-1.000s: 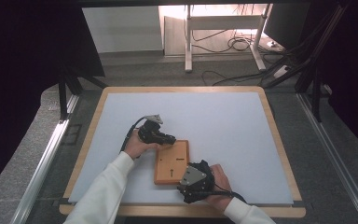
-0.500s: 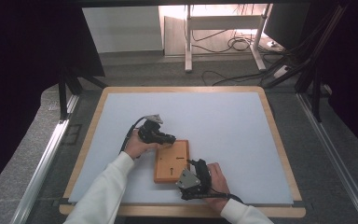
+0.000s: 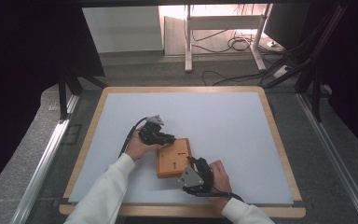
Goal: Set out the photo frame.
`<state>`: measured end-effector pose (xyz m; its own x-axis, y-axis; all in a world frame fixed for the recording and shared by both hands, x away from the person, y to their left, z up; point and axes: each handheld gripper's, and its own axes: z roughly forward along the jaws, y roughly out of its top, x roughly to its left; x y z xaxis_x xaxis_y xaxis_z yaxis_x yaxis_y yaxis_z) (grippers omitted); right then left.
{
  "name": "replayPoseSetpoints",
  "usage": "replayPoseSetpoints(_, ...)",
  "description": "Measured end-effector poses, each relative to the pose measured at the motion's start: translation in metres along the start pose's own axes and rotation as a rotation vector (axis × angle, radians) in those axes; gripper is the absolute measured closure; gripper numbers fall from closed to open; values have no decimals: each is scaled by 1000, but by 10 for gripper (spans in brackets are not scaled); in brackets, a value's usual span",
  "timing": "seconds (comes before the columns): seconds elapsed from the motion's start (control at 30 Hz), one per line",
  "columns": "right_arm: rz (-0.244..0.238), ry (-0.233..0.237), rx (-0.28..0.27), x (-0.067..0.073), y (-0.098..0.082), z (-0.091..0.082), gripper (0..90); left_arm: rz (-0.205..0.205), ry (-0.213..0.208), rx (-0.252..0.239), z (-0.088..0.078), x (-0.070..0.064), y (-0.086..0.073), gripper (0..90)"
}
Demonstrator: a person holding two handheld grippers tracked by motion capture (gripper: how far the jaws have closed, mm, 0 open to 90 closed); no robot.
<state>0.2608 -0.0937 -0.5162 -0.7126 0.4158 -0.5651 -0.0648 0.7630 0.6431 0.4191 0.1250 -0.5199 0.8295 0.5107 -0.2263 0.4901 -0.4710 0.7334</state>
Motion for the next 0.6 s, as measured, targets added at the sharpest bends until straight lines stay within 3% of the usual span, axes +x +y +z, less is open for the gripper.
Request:
replayPoseSetpoints(0.13, 8, -24, -11, -6, 1, -3, 384, -11, 18, -24, -6, -1, 0, 681)
replayPoseSetpoints(0.17, 11, -25, -13, -7, 1, -4, 386, 2, 31, -26, -10, -2, 0, 662)
replayPoseSetpoints(0.3, 1, -22, -8, -6, 1, -3, 390, 0, 77, -93, -29, -5, -2, 519)
replayPoseSetpoints(0.5, -21, -24, 1, -6, 2, -4, 401, -12, 133, -149, -55, -8, -17, 435)
replayPoseSetpoints(0.6, -30, -29, 7, -6, 3, -5, 411, -21, 151, -148, -61, -9, -28, 422)
